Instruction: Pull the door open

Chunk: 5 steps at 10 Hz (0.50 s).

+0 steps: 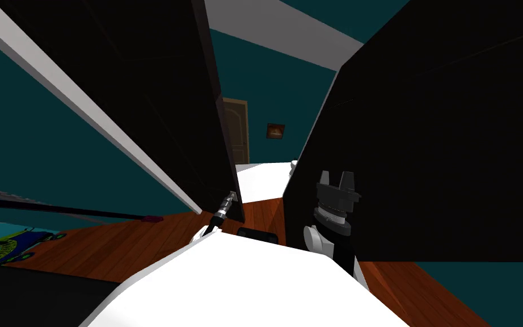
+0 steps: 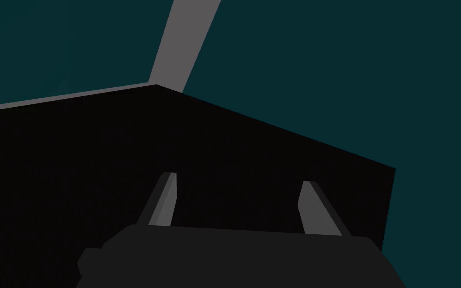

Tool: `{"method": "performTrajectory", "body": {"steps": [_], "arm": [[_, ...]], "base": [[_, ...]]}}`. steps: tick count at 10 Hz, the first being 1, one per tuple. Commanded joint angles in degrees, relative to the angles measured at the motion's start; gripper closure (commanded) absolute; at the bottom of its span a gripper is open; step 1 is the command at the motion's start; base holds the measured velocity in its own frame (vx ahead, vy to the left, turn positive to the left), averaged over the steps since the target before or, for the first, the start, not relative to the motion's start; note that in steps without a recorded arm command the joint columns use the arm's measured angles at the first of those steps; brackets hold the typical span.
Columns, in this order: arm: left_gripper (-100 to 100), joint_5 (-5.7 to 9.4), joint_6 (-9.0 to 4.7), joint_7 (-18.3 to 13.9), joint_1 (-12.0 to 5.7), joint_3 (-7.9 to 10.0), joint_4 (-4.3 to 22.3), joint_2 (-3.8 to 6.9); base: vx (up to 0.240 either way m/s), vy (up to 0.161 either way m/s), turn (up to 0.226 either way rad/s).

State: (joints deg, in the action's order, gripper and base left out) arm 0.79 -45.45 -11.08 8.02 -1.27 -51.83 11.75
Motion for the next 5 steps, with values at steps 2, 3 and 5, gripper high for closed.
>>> {"method": "performTrajectory", "body": {"steps": [2, 3, 5], "arm": [[100, 0.07, -1.89, -2.5, 0.57, -0.33, 0.7, 2.62], [100, 0.05, -2.37, -3.2, 0.82, -0.53, 0.8, 3.33], [100, -0.07, -1.69, -3.5, 1.57, -0.91, 0.0, 3.56]], "base": [[-0.128, 0.061, -0.235], [-0.087, 0.044, -0.268], [-0.041, 0.003, -0.137]]}}
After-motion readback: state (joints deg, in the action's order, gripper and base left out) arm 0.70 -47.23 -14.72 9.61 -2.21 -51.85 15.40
